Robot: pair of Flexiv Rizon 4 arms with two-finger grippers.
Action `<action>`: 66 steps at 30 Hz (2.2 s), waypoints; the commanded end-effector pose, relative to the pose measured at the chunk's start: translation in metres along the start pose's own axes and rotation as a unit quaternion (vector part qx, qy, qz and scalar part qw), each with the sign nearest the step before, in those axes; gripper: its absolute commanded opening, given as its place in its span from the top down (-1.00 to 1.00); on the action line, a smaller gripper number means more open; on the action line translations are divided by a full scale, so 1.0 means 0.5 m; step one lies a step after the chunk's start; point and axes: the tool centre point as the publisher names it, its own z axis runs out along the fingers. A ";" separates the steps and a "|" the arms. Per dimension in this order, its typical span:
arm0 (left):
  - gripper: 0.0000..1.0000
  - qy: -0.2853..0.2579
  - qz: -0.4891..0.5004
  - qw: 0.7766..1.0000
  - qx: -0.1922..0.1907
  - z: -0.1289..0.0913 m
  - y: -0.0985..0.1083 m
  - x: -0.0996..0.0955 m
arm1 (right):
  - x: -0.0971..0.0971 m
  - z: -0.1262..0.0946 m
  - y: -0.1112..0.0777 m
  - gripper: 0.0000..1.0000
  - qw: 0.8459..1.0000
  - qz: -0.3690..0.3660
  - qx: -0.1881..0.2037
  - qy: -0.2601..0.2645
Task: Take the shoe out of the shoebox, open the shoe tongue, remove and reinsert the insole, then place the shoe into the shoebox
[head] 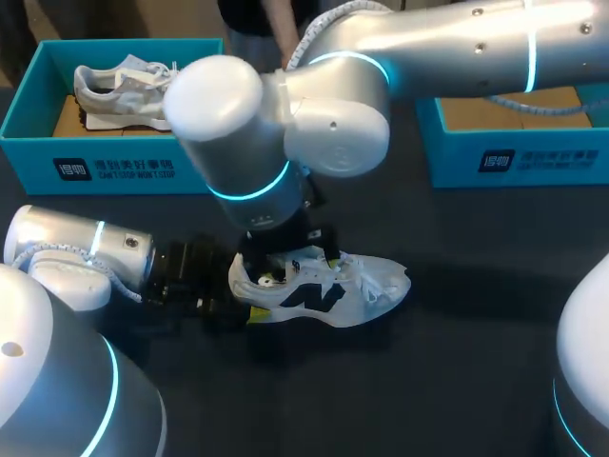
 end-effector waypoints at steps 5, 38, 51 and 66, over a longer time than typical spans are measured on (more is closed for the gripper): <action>1.00 0.001 -0.001 1.000 -0.002 0.014 0.006 -0.001 | 0.030 0.015 -0.009 -1.00 0.993 0.106 -0.003 -0.044; 1.00 0.001 -0.001 1.000 -0.002 0.014 0.006 -0.001 | -0.041 0.037 0.001 -0.62 0.972 0.195 0.005 -0.134; 1.00 0.001 -0.001 1.000 -0.002 0.014 0.006 -0.001 | -0.096 -0.012 0.003 0.25 0.971 0.211 -0.015 -0.107; 1.00 0.001 -0.001 1.000 -0.002 0.014 0.006 -0.001 | -0.119 -0.013 0.024 1.00 0.980 0.197 -0.037 -0.010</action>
